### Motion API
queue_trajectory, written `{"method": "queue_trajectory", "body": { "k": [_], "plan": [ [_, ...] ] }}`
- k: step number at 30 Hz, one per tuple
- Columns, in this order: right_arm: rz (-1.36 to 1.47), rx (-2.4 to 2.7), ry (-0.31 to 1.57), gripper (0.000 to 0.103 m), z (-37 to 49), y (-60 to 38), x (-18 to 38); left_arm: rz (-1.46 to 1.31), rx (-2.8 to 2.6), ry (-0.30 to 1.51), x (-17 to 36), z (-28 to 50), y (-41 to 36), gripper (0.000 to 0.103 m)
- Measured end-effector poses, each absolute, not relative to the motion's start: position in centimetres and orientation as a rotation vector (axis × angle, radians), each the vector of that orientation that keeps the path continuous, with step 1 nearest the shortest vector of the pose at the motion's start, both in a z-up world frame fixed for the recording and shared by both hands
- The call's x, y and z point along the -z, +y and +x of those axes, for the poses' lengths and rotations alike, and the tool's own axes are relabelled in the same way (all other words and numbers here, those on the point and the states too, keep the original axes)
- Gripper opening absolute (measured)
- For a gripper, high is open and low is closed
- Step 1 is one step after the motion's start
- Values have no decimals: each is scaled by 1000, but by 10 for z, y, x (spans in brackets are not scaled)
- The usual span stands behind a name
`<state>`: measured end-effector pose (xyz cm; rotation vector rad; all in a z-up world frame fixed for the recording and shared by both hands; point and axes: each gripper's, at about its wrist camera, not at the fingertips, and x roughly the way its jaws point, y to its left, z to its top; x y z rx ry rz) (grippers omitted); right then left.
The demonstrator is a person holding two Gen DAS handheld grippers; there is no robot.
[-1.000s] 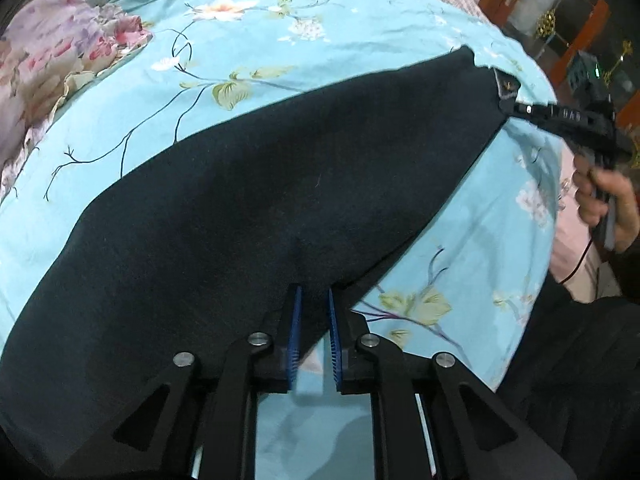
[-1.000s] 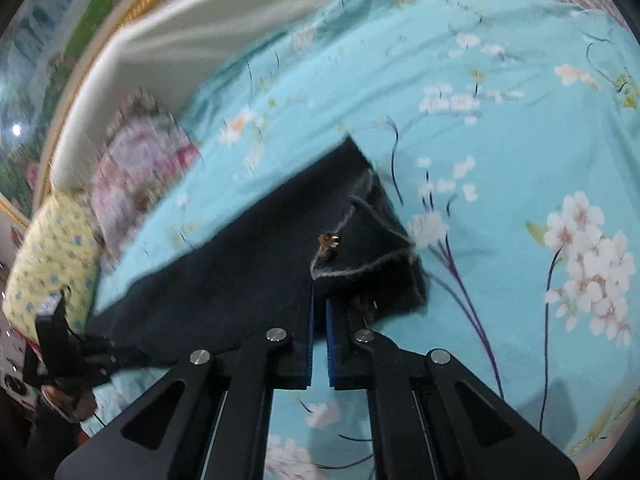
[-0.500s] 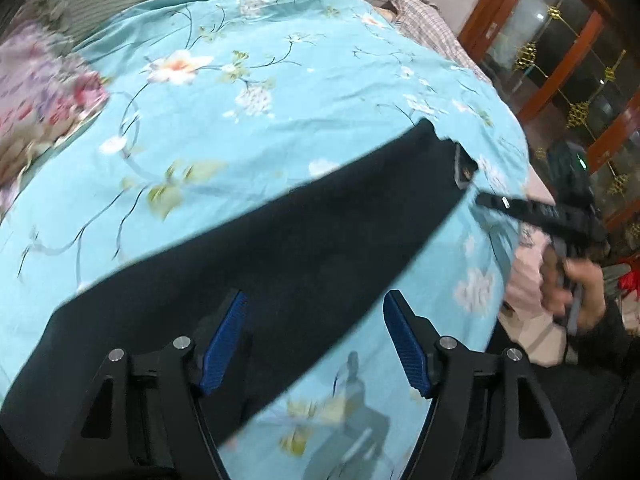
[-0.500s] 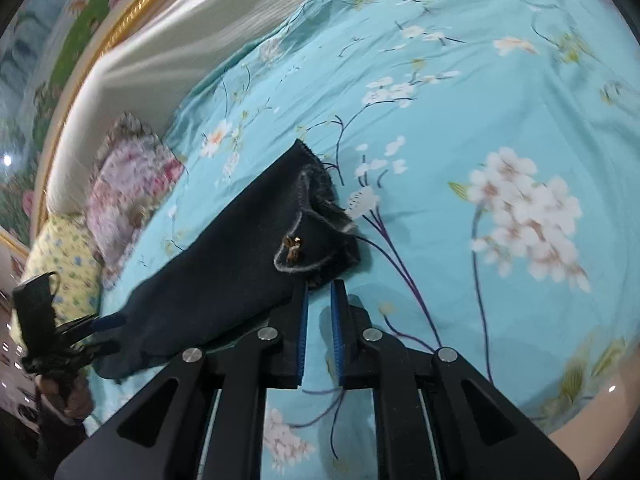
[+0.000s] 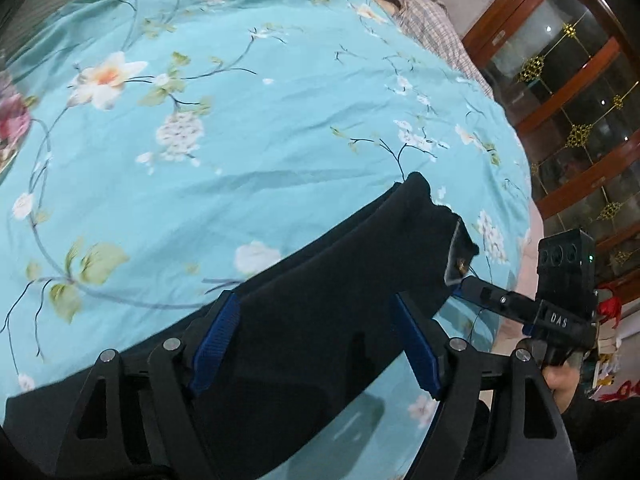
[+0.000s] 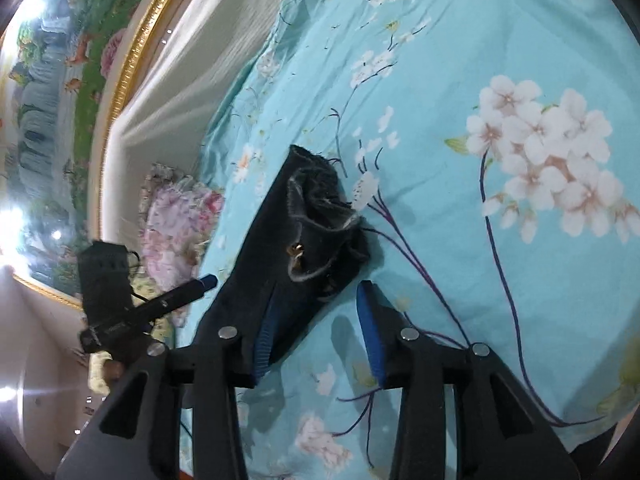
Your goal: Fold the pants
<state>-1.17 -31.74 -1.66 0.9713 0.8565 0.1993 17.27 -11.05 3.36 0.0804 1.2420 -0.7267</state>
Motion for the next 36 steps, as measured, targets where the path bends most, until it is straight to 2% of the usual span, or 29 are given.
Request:
{"method": "queue_trajectory", "body": {
  "k": [3, 5, 6, 8, 14, 21, 24, 25, 26, 28, 29, 36],
  "plan": [
    [990, -178, 836, 38, -3, -318, 20, 83, 739, 1267, -31, 181, -126, 78],
    [991, -165, 830, 25, 1, -321, 22, 99, 747, 1286, -27, 187, -138, 79],
    [1011, -167, 824, 13, 2, -326, 25, 106, 755, 1292, -26, 188, -144, 79],
    [1088, -194, 781, 11, 2, -342, 31, 119, 775, 1313, -23, 193, -159, 78],
    [1089, -155, 704, 11, -4, -387, 25, 165, 855, 1364, -8, 205, -212, 78],
    [1036, -179, 725, 11, -2, -387, 22, 206, 962, 1393, 11, 215, -282, 76],
    [1054, -198, 722, 11, -1, -388, 25, 210, 996, 1365, 8, 213, -286, 61],
    [1050, -205, 722, 11, -1, -387, 25, 199, 1010, 1360, 7, 213, -284, 45],
    [1047, -210, 721, 11, -2, -388, 25, 190, 1015, 1359, 6, 212, -281, 33],
    [1054, -238, 712, 11, 0, -387, 23, 162, 1011, 1341, 1, 210, -272, 22],
    [1060, -251, 705, 11, 0, -387, 23, 146, 1014, 1335, -1, 209, -269, 19],
    [1013, -420, 621, 11, 1, -363, -13, 40, 1034, 1222, -42, 188, -233, 18]
  ]
}}
